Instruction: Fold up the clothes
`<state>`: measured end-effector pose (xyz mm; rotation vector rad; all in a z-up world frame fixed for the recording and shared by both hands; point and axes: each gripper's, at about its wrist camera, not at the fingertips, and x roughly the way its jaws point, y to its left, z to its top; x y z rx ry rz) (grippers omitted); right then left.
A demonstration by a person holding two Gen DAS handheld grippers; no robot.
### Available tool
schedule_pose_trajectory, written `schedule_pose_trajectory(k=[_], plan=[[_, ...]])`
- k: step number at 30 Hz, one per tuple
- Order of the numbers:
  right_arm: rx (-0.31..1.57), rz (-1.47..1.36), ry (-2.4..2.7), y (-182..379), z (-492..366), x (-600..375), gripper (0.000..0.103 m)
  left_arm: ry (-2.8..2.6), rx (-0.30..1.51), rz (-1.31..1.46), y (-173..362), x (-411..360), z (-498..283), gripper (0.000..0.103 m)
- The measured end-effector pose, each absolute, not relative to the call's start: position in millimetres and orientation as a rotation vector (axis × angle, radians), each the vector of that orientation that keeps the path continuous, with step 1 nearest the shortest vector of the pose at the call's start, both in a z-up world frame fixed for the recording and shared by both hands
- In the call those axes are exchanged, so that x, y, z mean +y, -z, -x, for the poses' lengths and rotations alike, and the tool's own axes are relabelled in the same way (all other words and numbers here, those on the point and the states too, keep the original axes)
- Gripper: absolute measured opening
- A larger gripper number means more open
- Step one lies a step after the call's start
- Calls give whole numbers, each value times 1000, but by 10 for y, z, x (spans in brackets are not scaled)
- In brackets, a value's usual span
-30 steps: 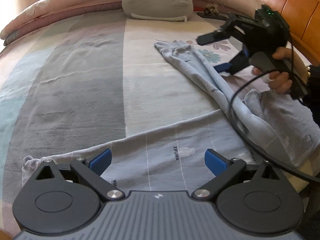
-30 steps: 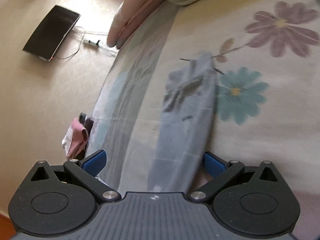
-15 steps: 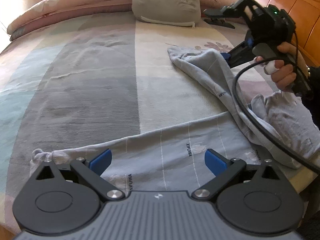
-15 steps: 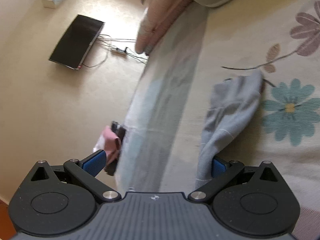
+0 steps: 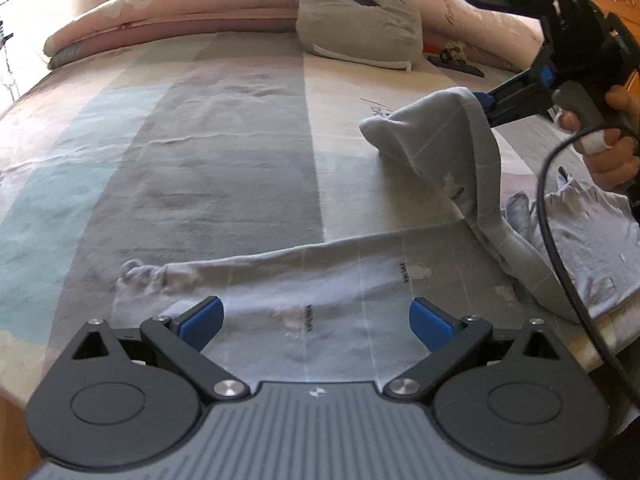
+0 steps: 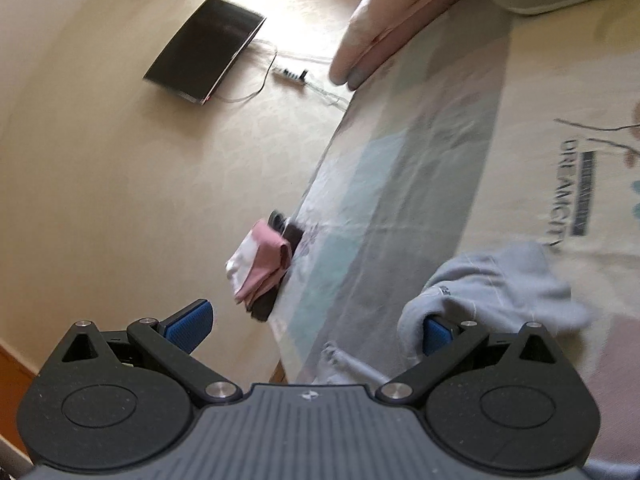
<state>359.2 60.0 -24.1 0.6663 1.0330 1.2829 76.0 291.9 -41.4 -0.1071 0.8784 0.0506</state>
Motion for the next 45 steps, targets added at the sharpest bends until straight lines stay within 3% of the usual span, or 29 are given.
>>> schedule_pose_trajectory(k=[18, 35, 40, 45], plan=[[1135, -480, -1437, 116, -2980, 1570, 103, -147, 860, 189, 385, 3325, -226, 99], [1361, -410, -1405, 728, -2669, 2048, 103, -225, 905, 202, 432, 3502, 34, 99], [1284, -264, -1326, 623, -2565, 1792, 103, -191, 909, 203, 414, 3429, 62, 99], [1043, -96, -1117, 389, -2498, 1279, 103, -142, 903, 189, 338, 3289, 41, 99]])
